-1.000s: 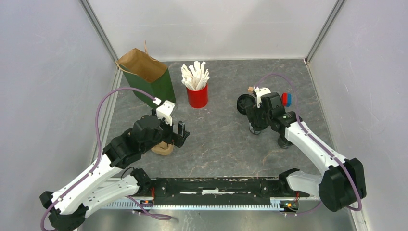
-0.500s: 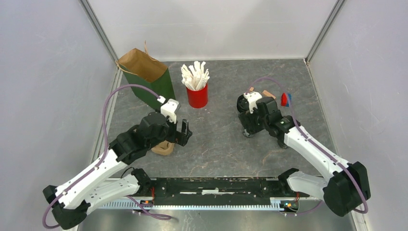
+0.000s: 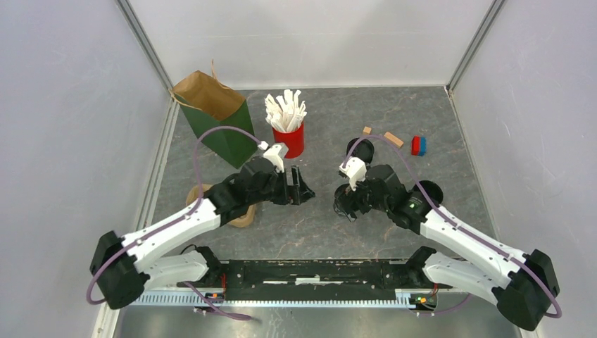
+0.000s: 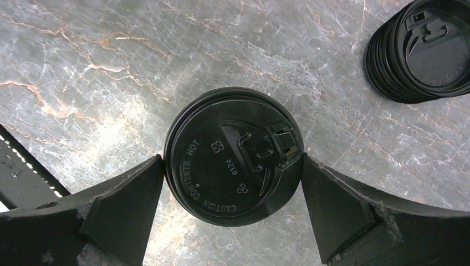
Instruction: Pack the takeout coffee
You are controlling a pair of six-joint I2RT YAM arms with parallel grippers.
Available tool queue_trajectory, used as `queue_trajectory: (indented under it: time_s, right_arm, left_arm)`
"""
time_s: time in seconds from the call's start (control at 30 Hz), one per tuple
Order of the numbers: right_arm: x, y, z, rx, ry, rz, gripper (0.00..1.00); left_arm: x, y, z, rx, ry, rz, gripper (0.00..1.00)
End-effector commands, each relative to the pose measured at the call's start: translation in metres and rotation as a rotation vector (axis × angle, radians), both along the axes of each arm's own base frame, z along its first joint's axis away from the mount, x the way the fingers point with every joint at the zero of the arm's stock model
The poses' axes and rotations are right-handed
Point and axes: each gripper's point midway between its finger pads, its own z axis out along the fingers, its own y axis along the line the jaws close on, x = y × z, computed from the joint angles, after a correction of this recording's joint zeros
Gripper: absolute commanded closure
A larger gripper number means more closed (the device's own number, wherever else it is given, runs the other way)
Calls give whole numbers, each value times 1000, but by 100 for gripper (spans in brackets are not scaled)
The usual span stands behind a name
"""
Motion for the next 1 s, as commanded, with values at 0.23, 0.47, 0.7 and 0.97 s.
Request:
queue_trajectory:
  time_s: [0.23, 0.47, 0.7, 0.97]
  right_arm:
    - [-4, 19, 29, 105, -92, 83, 2]
    - [-2, 17, 31, 103, -102, 70, 2]
    - [2, 9, 19, 41, -90, 36, 2]
    - [4, 4, 8, 8, -86, 18, 2]
  left_arm:
    - [22, -87, 18, -343, 91, -103, 20]
    - [32, -107, -5, -342, 133, -126, 24]
    - [34, -122, -28, -335, 164, -168, 31]
    - [32, -126, -55, -284, 184, -193, 45]
